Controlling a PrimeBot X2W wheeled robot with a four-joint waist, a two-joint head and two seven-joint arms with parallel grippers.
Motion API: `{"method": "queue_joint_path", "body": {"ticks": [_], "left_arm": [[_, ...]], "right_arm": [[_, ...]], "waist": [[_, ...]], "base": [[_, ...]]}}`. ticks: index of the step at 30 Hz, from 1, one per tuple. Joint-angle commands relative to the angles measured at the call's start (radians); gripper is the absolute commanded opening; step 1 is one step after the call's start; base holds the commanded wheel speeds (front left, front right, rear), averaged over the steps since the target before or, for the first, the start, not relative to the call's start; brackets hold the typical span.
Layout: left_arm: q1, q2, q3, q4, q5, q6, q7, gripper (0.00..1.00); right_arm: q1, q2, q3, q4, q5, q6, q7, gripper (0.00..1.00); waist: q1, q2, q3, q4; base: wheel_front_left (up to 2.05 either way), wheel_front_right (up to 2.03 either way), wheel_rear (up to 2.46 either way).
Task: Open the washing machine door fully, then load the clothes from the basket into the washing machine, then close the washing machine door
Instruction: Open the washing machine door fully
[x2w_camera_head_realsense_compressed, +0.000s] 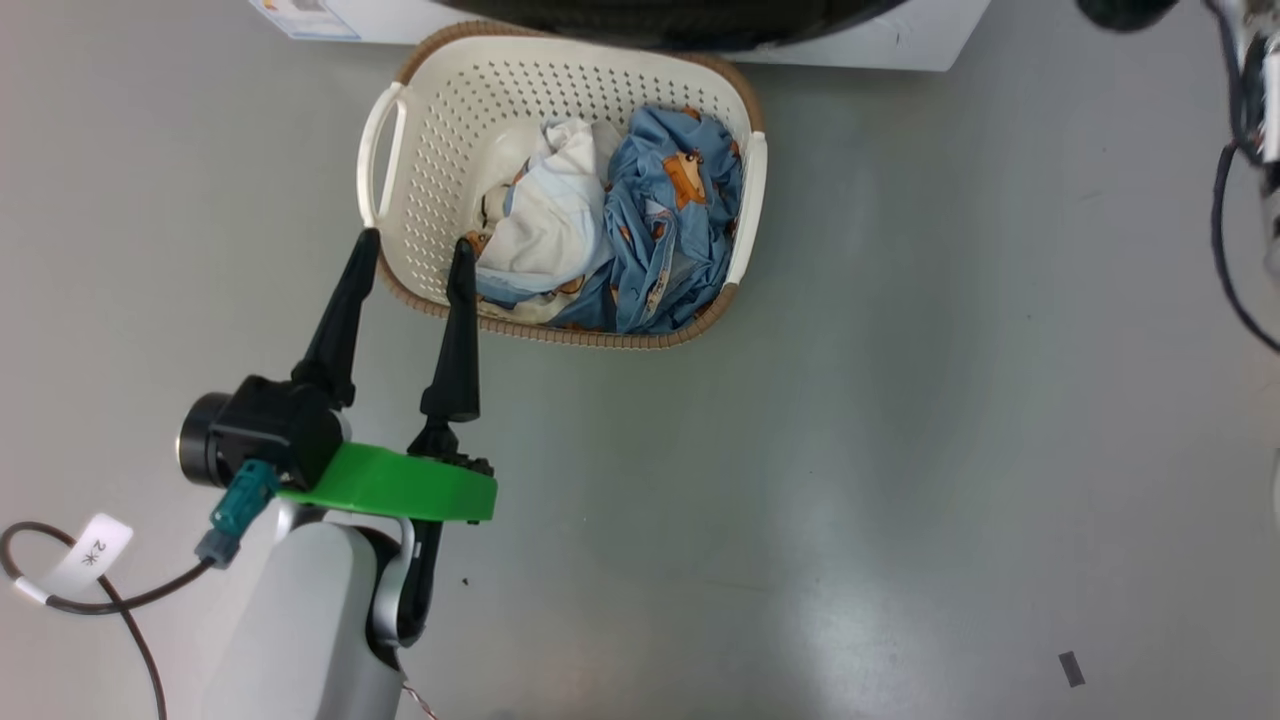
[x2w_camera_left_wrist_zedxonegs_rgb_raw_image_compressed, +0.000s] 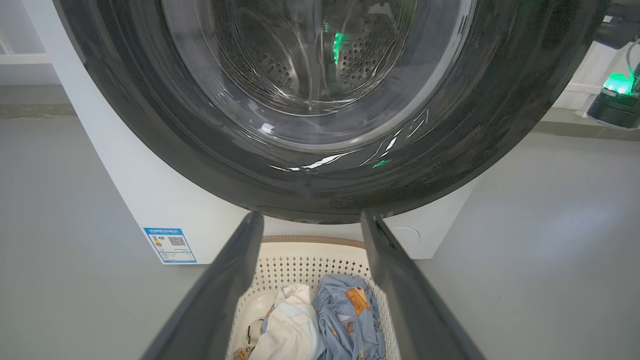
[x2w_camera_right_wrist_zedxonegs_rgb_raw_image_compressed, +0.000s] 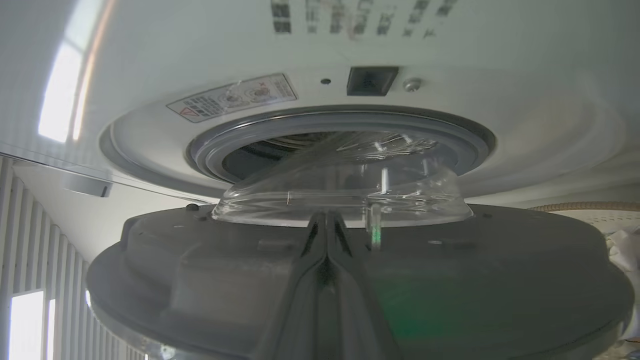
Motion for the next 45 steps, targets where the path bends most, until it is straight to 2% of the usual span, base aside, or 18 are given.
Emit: {"method": "queue_joint_path", "body": {"ticks": [1, 25, 39, 45], "left_arm": [[0.014, 0.022, 0.036, -0.015, 0.010, 0.005, -0.009, 1.00], [0.068, 0.022, 0.066, 0.018, 0.029, -0.004, -0.009, 1.00], [0.116, 0.022, 0.074, 0.043, 0.034, -0.011, -0.009, 1.00], [0.143, 0.022, 0.069, 0.061, 0.030, -0.013, -0.009, 1.00]], "right_arm": [[0.040, 0.048, -0.001, -0.034, 0.012, 0.002, 0.027, 0.00], [0.337, 0.133, 0.028, -0.240, 0.072, 0.002, 0.170, 0.00], [0.504, 0.165, 0.120, -0.332, 0.108, 0.002, 0.179, 0.00], [0.562, 0.167, 0.202, -0.353, 0.175, 0.002, 0.159, 0.00]], "waist": [[0.0000, 0.0000, -0.010, -0.004], [0.0000, 0.0000, -0.128, -0.042], [0.0000, 0.0000, -0.219, -0.047], [0.0000, 0.0000, -0.274, -0.042]], "base": [[0.00, 0.00, 0.00], [0.00, 0.00, 0.00], [0.00, 0.00, 0.00], [0.00, 0.00, 0.00]]}}
